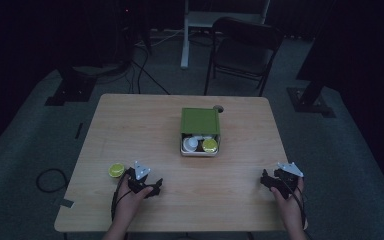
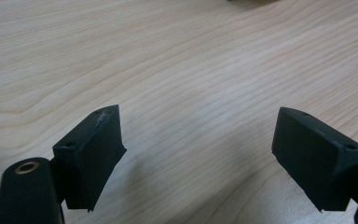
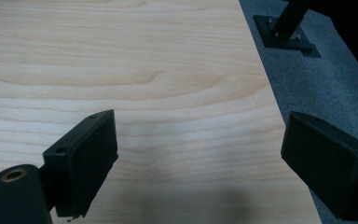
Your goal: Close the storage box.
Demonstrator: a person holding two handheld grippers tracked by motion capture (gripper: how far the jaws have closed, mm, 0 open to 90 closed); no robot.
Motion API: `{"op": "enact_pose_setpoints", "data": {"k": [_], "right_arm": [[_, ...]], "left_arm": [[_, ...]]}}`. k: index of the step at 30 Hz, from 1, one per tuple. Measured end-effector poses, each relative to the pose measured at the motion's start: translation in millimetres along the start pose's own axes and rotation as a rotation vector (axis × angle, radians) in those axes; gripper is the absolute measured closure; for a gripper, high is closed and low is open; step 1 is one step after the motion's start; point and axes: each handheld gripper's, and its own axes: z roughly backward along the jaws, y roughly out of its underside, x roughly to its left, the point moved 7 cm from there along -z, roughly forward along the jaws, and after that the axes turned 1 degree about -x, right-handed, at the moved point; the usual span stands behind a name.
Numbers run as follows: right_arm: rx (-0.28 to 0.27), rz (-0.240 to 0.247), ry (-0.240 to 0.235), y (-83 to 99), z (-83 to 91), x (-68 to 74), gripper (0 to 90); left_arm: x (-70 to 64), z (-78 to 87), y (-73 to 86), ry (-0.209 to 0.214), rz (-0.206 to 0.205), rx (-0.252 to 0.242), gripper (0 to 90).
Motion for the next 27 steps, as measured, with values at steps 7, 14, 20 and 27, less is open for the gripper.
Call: {"op": "enact_pose_setpoints", "data": {"k": [7,14,20,27], "right_arm": [[0.050,0.053,0.051,10.3,-1.1,-3.8,10.3],[0.080,0.001,0.023,20.4,-1.0,-4.6,10.3],[0.070,-0.021,0.006,21.3,-3.5,-6.4,10.3],[0.082,-0.085,-0.101,24.0,-5.7,-1.7,10.3]], "left_arm": [[-3.2,1.3,7.6,-0.012,0.006,0.013,16.6],[-3.8,0.1,13.5,-0.028,0.011,0.023,16.6],[-4.5,-1.5,14.4,-0.038,0.024,0.044,15.1],[-7.3,-3.4,14.4,-0.049,0.068,0.058,11.8]]}}
